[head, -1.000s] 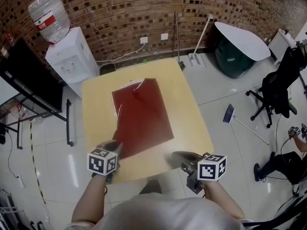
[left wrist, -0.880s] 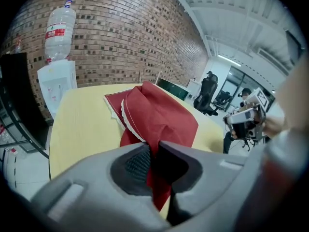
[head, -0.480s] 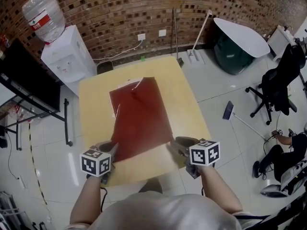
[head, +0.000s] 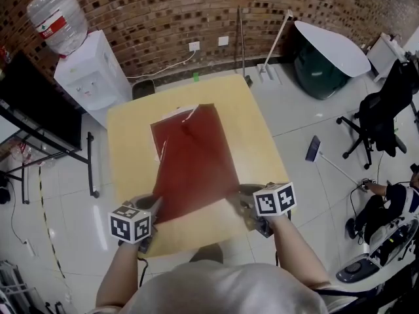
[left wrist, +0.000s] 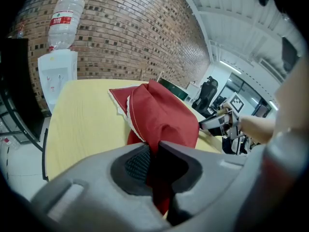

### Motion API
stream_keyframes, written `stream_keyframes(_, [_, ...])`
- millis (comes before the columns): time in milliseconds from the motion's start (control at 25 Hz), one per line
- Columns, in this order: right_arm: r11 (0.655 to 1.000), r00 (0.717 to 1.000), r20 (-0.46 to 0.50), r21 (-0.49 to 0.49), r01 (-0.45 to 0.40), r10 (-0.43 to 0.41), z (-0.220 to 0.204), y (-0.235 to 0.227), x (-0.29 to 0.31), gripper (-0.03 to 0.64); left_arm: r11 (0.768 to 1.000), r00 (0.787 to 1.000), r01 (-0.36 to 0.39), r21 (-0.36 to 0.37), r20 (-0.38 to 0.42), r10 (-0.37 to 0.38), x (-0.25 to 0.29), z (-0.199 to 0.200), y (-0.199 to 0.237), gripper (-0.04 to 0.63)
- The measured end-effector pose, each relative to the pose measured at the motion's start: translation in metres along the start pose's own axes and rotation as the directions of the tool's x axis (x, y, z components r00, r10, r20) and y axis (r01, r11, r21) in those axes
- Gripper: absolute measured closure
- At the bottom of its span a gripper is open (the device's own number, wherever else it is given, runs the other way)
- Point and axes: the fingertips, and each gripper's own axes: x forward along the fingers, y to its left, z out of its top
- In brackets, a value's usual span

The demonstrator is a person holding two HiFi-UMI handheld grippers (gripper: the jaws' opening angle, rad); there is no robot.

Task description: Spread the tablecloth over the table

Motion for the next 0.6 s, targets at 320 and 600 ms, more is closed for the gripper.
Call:
stream_keyframes(320, [0.999, 0.997, -0.058, 0.013, -0.042, 0.043, 0.000, 0.005, 0.006, 0.444, 0.999, 1.000, 0.015, -0.030, -0.005, -0.015, 0.002, -0.002, 0.005, 0.571])
stream_keyframes(600, [0.996, 0.995, -0.059, 0.038, -0.080, 0.082, 0.002, 0.012, 0.008, 0.589, 0.997, 0.999, 0.043, -0.067, -0.010, -0.044, 0.008, -0.003, 0.011, 0.571])
